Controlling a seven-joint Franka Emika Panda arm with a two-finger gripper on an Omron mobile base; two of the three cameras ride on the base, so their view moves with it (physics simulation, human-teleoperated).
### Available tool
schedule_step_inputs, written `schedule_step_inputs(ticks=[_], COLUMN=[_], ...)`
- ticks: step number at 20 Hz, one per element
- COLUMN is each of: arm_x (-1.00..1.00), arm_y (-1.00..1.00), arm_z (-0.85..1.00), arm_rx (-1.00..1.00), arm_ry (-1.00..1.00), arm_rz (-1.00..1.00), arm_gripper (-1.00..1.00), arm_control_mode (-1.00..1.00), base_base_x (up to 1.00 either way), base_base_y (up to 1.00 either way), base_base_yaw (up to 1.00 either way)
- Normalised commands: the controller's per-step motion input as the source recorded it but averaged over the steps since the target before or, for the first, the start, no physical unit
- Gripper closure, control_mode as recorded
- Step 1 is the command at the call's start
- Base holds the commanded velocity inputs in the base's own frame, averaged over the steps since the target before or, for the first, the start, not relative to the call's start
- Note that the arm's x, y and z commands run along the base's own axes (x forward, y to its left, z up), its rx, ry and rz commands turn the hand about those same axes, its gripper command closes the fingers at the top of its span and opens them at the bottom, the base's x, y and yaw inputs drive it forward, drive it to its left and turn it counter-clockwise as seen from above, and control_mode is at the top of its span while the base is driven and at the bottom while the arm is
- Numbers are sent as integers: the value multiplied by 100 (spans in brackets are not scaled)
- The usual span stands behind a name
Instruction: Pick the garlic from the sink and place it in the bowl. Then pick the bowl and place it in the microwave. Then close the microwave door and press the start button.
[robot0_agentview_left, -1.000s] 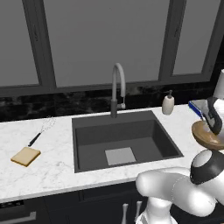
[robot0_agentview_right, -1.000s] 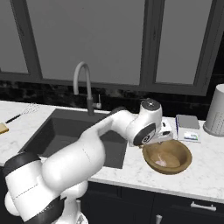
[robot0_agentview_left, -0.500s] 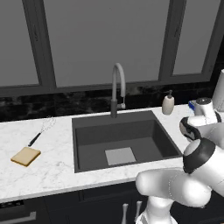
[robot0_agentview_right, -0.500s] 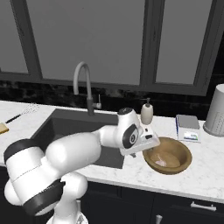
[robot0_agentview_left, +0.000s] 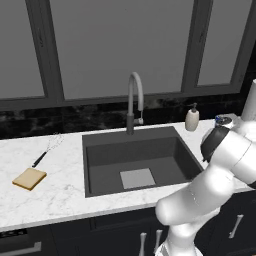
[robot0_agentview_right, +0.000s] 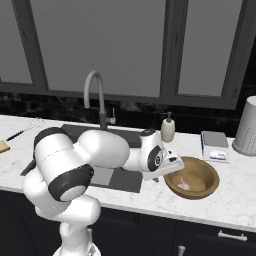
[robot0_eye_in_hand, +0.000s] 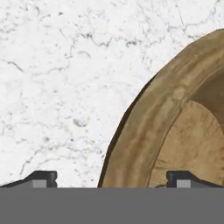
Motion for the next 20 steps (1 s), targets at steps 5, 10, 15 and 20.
schedule_step_inputs(ticks=[5, 10, 15, 20], arm_x=[17, -5, -79, -83], arm_y=[-40, -1, 9, 57], arm_z=[-21, 3, 99, 100], arm_rx=[2, 0, 0, -4], arm_ry=[3, 0, -11, -12], arm_rz=[2, 0, 5, 18], arm_gripper=[100, 100, 100, 100], arm_control_mode=[-100, -100, -100, -100], base_base_x=[0, 0, 0, 0], base_base_y=[0, 0, 0, 0], base_base_yaw=[0, 0, 0, 0])
